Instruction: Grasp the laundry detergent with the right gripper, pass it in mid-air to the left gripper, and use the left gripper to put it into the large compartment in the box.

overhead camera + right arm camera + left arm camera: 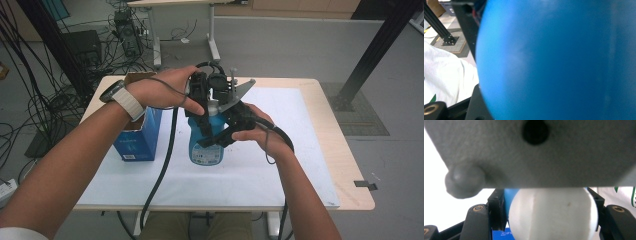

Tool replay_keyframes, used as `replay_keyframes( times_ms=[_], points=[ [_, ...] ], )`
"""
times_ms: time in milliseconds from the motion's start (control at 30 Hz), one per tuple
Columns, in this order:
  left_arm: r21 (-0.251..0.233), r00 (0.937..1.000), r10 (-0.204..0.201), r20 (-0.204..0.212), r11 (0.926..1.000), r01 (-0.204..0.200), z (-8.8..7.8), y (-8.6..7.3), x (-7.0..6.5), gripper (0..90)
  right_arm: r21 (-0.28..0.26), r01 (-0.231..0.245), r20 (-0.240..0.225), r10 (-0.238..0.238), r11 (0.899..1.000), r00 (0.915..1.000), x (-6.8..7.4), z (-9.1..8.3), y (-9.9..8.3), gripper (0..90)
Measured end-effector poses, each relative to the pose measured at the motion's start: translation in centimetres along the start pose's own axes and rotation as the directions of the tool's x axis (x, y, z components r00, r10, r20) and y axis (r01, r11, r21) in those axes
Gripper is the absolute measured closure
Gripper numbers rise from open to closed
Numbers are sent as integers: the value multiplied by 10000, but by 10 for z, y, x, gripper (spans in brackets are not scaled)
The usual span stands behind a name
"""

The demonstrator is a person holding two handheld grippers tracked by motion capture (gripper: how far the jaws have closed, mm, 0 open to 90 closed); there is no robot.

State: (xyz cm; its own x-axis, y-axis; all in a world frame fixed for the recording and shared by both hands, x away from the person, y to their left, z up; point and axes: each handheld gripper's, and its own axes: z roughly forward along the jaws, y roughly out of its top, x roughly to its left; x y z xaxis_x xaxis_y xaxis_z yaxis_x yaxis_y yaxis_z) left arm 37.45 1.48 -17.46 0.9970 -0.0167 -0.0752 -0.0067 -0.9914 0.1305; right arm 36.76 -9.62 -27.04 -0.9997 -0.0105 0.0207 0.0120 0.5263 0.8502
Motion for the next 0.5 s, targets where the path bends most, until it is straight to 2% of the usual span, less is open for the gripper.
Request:
replay_keyframes(
  times_ms=[33,500],
  points=[
    [-27,10000,24,-20,10000,-24,0,0,0,378,-22,36,-107,-36,10000,9999,0,1,0,435],
    [-86,10000,-31,30,10000,32,3,-2,0,378,69,13,-52,-13,10000,10000,0,2,-1,435]
  ],
)
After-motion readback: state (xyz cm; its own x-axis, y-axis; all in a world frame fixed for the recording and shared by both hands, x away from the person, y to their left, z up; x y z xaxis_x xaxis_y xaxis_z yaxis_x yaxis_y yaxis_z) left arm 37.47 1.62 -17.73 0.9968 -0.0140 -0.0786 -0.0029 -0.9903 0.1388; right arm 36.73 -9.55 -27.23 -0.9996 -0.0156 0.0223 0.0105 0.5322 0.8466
